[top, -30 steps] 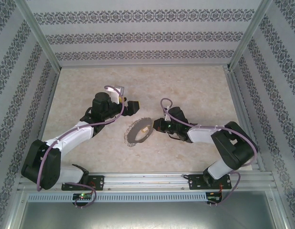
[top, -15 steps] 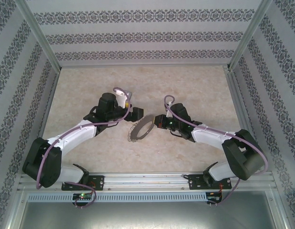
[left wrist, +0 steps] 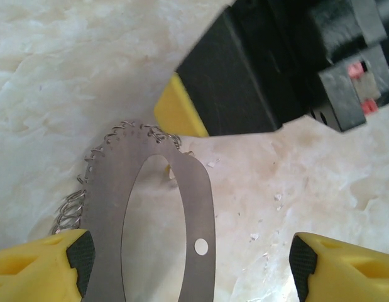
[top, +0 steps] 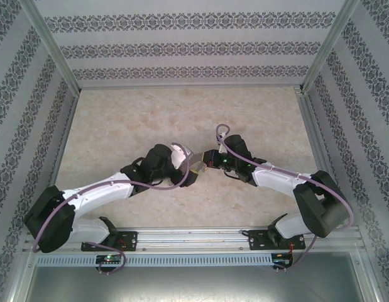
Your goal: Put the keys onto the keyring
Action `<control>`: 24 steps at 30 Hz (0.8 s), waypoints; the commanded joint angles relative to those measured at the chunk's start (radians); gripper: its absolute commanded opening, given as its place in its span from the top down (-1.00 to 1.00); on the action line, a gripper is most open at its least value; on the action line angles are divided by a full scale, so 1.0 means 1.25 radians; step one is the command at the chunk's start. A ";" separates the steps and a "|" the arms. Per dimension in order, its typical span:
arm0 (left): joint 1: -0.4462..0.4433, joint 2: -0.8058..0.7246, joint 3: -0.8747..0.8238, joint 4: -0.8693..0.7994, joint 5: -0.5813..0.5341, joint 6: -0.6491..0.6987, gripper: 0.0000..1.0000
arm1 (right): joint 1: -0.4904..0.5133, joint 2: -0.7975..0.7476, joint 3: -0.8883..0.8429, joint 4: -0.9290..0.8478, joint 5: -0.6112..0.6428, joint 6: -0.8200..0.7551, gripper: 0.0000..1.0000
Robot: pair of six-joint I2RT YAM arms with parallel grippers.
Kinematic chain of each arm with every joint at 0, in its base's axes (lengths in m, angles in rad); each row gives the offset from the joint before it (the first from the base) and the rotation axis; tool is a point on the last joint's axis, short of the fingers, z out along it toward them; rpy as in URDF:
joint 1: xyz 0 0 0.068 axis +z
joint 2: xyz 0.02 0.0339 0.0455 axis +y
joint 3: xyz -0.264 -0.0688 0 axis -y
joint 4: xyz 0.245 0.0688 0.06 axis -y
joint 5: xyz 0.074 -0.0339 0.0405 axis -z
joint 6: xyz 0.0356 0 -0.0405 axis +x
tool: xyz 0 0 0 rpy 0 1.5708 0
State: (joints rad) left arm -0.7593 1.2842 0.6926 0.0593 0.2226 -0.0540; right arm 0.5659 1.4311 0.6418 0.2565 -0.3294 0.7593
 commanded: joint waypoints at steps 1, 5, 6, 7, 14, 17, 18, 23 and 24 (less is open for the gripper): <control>-0.043 -0.014 -0.008 0.006 -0.105 0.081 -0.64 | 0.005 0.003 0.025 0.006 0.007 -0.011 1.00; -0.080 0.008 -0.008 0.013 -0.146 0.105 -0.64 | 0.005 0.005 0.025 0.007 0.004 -0.011 1.00; -0.088 0.018 -0.006 0.014 -0.154 0.110 -0.63 | 0.005 0.004 0.025 0.009 0.004 -0.010 1.00; -0.096 0.027 -0.005 0.015 -0.156 0.115 -0.62 | 0.005 0.004 0.025 0.009 0.005 -0.010 1.00; -0.135 0.092 0.012 0.028 -0.185 0.139 -0.58 | 0.006 0.001 0.026 0.007 0.003 -0.010 1.00; -0.144 0.118 0.026 0.031 -0.226 0.145 -0.56 | 0.006 -0.001 0.025 0.008 0.004 -0.010 1.00; -0.147 0.126 0.030 0.034 -0.241 0.145 -0.54 | 0.007 -0.003 0.025 0.008 0.003 -0.009 1.00; -0.156 0.157 0.044 0.062 -0.304 0.158 -0.46 | 0.007 -0.003 0.023 0.008 0.003 -0.010 1.00; -0.157 0.161 0.046 0.066 -0.313 0.160 -0.42 | 0.007 -0.003 0.024 0.008 0.003 -0.010 1.00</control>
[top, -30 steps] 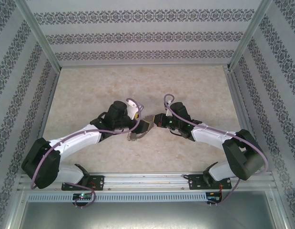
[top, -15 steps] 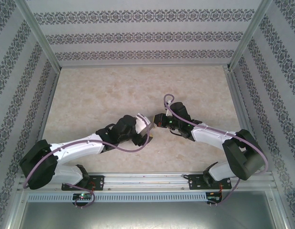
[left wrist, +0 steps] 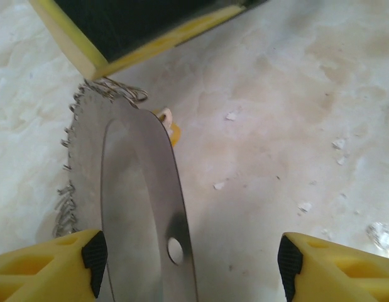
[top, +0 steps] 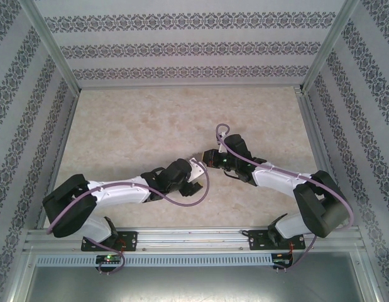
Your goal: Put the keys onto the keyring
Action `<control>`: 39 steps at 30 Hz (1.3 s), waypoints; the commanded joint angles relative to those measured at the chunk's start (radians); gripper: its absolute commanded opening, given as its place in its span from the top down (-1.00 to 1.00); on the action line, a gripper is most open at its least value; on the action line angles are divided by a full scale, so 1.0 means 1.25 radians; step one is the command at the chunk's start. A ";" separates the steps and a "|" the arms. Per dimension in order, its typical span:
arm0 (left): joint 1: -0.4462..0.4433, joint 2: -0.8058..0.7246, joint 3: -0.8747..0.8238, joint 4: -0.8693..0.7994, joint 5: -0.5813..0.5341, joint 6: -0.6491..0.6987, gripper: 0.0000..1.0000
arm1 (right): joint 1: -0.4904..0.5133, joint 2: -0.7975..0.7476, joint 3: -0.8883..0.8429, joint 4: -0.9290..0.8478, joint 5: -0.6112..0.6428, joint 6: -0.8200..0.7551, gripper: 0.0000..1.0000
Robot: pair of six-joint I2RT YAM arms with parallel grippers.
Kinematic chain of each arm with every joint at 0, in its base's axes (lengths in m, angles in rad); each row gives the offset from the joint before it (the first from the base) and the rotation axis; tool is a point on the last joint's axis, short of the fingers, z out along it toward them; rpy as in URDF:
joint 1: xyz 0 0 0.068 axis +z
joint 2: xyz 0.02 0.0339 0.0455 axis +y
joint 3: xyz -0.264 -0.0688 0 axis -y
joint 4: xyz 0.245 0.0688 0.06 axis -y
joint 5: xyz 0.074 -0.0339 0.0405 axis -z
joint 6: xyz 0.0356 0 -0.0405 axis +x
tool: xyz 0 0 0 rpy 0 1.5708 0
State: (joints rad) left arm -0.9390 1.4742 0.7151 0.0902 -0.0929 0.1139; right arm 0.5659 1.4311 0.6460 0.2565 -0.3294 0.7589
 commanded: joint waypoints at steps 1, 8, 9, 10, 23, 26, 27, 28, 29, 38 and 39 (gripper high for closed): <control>-0.015 0.011 0.029 0.046 -0.067 0.028 -0.38 | 0.008 -0.002 0.021 0.009 0.003 -0.010 1.00; -0.016 0.032 0.042 0.054 -0.071 0.040 -0.06 | 0.009 0.003 0.023 0.012 0.001 -0.009 1.00; -0.016 0.035 0.043 0.054 -0.069 0.039 0.00 | 0.010 0.002 0.023 0.013 0.002 -0.010 1.00; -0.016 0.038 0.043 0.055 -0.068 0.039 0.06 | 0.010 0.002 0.023 0.012 0.002 -0.010 1.00; -0.016 0.016 0.006 0.101 -0.098 0.023 0.01 | 0.007 -0.010 0.007 -0.003 0.023 -0.009 1.00; -0.016 -0.009 -0.016 0.128 -0.113 0.014 -0.14 | -0.002 -0.018 -0.012 -0.020 0.040 0.004 0.76; -0.016 -0.018 -0.023 0.138 -0.123 0.013 -0.21 | -0.002 -0.023 -0.022 -0.021 0.038 0.009 0.65; -0.016 -0.026 -0.028 0.144 -0.134 0.011 -0.31 | -0.002 -0.030 -0.031 -0.023 0.037 0.012 0.56; -0.016 -0.036 -0.033 0.150 -0.147 0.008 -0.48 | -0.001 -0.038 -0.042 -0.025 0.036 0.013 0.47; -0.011 -0.137 -0.061 0.248 -0.233 0.040 -1.00 | 0.003 -0.106 -0.133 -0.053 0.028 0.034 0.24; -0.011 -0.140 -0.061 0.265 -0.259 0.014 -1.00 | 0.005 -0.099 -0.135 -0.050 0.023 0.035 0.24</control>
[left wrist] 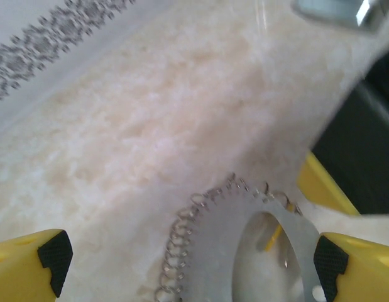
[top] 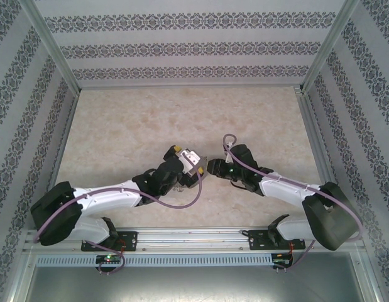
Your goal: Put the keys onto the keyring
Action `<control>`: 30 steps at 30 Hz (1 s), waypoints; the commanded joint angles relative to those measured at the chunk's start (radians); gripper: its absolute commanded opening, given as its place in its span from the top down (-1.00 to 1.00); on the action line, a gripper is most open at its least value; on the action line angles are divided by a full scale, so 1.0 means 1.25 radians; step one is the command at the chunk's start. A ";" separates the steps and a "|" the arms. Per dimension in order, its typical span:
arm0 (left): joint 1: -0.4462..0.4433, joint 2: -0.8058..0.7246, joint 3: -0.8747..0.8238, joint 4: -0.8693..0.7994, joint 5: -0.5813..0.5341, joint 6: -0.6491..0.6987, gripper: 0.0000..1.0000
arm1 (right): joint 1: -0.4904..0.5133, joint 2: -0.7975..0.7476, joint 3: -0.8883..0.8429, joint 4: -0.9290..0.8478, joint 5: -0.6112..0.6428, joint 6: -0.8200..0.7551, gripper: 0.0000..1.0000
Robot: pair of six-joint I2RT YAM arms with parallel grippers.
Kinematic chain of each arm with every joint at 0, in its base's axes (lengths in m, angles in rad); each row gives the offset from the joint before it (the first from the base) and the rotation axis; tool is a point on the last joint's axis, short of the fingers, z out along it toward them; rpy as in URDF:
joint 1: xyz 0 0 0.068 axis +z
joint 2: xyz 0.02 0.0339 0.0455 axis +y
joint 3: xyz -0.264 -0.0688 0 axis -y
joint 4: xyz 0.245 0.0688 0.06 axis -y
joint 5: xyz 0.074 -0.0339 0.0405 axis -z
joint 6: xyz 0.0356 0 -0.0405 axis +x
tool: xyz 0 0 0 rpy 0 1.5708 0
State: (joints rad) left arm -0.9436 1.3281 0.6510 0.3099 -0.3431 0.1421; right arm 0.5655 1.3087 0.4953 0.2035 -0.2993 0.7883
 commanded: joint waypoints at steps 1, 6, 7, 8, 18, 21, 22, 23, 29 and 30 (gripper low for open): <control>-0.007 -0.024 -0.010 0.110 -0.098 -0.035 -1.00 | 0.008 0.006 -0.014 -0.004 -0.004 0.013 0.24; -0.003 -0.015 0.012 0.103 -0.110 -0.032 -1.00 | 0.020 0.073 -0.003 0.042 -0.011 0.032 0.23; -0.002 -0.010 0.020 0.093 -0.115 -0.027 -1.00 | 0.023 0.087 0.001 0.055 -0.016 0.036 0.23; -0.002 -0.005 0.026 0.077 -0.117 -0.028 -1.00 | 0.026 0.102 0.006 0.066 -0.023 0.040 0.23; -0.002 -0.014 0.008 0.083 -0.130 -0.047 -1.00 | 0.048 0.152 0.029 0.112 -0.035 0.061 0.30; -0.002 -0.017 0.005 0.064 -0.125 -0.048 -1.00 | 0.048 0.157 0.037 0.116 -0.035 0.062 0.37; -0.002 -0.020 0.007 0.054 -0.118 -0.052 -1.00 | 0.048 0.163 0.043 0.116 -0.036 0.062 0.37; -0.002 -0.021 0.006 0.046 -0.113 -0.054 -1.00 | 0.048 0.171 0.049 0.116 -0.039 0.063 0.40; -0.002 -0.034 -0.006 0.026 -0.108 -0.067 -1.00 | 0.048 0.223 0.064 0.148 -0.050 0.077 0.46; -0.002 -0.037 -0.008 0.027 -0.109 -0.066 -1.00 | 0.048 0.229 0.065 0.155 -0.050 0.080 0.46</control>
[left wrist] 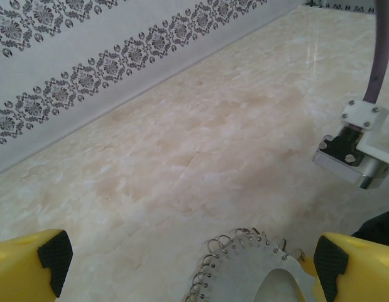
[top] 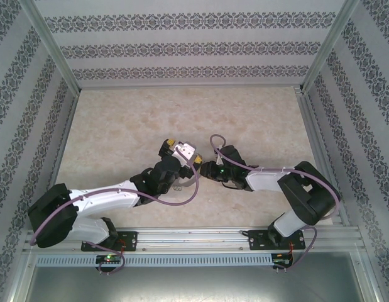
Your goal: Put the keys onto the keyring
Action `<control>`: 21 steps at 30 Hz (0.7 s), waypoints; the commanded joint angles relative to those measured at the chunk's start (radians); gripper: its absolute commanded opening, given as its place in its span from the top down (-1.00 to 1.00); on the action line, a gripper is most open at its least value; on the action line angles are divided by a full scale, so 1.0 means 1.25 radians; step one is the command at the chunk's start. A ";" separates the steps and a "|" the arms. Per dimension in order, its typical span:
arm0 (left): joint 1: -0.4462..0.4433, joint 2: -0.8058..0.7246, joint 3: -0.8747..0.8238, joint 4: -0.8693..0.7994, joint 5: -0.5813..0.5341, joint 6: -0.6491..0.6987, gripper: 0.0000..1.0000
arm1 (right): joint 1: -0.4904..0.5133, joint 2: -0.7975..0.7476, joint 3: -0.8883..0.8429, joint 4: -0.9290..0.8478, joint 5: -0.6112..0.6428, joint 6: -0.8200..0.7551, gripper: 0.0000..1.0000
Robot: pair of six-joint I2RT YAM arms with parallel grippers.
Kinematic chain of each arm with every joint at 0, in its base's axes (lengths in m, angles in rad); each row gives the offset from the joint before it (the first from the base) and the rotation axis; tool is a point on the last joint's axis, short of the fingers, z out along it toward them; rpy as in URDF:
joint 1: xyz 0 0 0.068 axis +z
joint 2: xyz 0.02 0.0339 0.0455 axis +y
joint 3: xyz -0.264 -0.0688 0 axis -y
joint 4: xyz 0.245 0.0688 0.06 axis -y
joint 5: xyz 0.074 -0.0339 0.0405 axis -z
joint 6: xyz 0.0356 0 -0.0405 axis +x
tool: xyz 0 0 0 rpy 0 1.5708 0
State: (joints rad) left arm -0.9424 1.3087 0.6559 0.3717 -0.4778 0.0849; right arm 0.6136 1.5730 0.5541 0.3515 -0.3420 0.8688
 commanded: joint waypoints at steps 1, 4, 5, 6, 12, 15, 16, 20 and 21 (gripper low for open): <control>-0.003 -0.024 -0.016 -0.019 -0.002 -0.019 -1.00 | 0.010 0.023 0.018 0.042 -0.016 0.017 0.46; -0.003 -0.028 -0.017 -0.025 0.006 -0.021 -1.00 | 0.007 0.041 0.024 0.057 -0.022 0.025 0.45; -0.003 -0.029 -0.016 -0.032 0.008 -0.022 -1.00 | 0.007 0.045 0.027 0.061 -0.023 0.027 0.44; -0.003 -0.029 -0.015 -0.036 0.008 -0.021 -1.00 | 0.007 0.050 0.030 0.063 -0.023 0.028 0.44; -0.003 -0.025 -0.013 -0.050 0.012 -0.027 -1.00 | 0.003 0.063 0.033 0.080 -0.023 0.030 0.49; -0.003 -0.019 -0.008 -0.070 0.009 -0.042 -1.00 | -0.015 0.043 0.019 0.073 -0.011 0.026 0.43; -0.003 -0.016 -0.003 -0.080 0.005 -0.051 -1.00 | -0.021 0.033 0.015 0.061 -0.004 0.018 0.40; 0.002 0.003 0.023 -0.121 -0.007 -0.093 -1.00 | -0.040 -0.001 0.011 0.001 0.028 -0.029 0.36; 0.005 0.006 0.029 -0.130 -0.005 -0.104 -1.00 | -0.044 -0.007 0.010 -0.009 0.035 -0.037 0.36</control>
State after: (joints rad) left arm -0.9424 1.3029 0.6487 0.2756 -0.4732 0.0158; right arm 0.5720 1.6005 0.5793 0.3817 -0.3386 0.8715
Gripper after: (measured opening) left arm 0.998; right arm 0.319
